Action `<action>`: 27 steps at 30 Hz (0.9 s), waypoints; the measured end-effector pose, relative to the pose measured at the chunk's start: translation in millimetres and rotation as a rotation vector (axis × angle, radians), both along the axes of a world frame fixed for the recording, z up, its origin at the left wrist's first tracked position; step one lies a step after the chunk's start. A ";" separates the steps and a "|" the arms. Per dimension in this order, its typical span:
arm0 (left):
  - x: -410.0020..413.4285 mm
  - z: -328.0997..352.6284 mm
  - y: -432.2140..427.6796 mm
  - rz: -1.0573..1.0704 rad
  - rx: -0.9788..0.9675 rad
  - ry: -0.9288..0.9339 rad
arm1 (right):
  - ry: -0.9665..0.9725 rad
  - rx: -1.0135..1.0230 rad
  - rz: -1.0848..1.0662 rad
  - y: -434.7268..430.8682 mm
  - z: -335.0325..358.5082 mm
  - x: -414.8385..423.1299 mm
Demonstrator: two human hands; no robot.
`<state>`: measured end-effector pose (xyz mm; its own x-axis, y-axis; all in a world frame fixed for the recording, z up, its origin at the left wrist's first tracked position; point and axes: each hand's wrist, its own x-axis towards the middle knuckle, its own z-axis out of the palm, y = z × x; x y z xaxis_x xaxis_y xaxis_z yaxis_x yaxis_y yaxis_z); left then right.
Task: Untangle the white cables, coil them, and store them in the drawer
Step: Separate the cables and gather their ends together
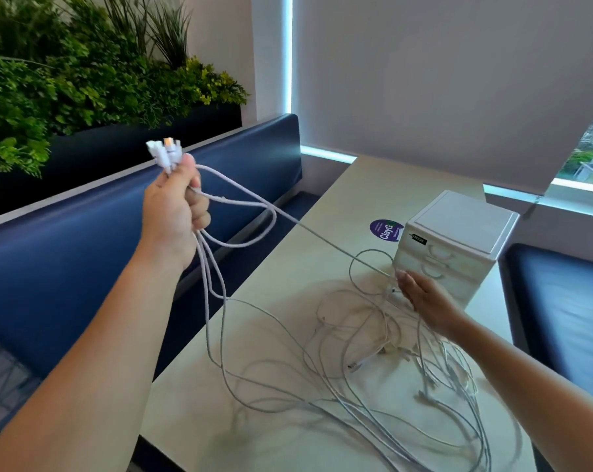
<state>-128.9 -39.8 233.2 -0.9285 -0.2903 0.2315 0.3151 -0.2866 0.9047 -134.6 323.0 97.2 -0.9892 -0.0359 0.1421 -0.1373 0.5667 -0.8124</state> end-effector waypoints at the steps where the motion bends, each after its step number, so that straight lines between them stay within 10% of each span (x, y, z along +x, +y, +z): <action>1: -1.3 3.0 -5.7 0.037 0.056 0.006 | -0.008 0.042 -0.012 6.5 -2.8 -0.1; 11: 3.6 -6.6 4.3 -0.056 -0.208 -0.073 | -0.012 -0.380 -0.059 -0.2 58.1 -0.7; 18: 11.9 -2.3 18.3 -0.087 -0.396 -0.086 | 0.002 0.070 -0.026 2.0 76.1 12.6; 23: 21.4 11.0 17.2 -0.208 -0.485 -0.056 | -0.339 0.742 0.155 19.5 47.3 32.9; 27: 31.5 17.8 32.0 -0.374 -0.576 -0.054 | -0.179 0.515 0.160 -15.2 56.8 45.7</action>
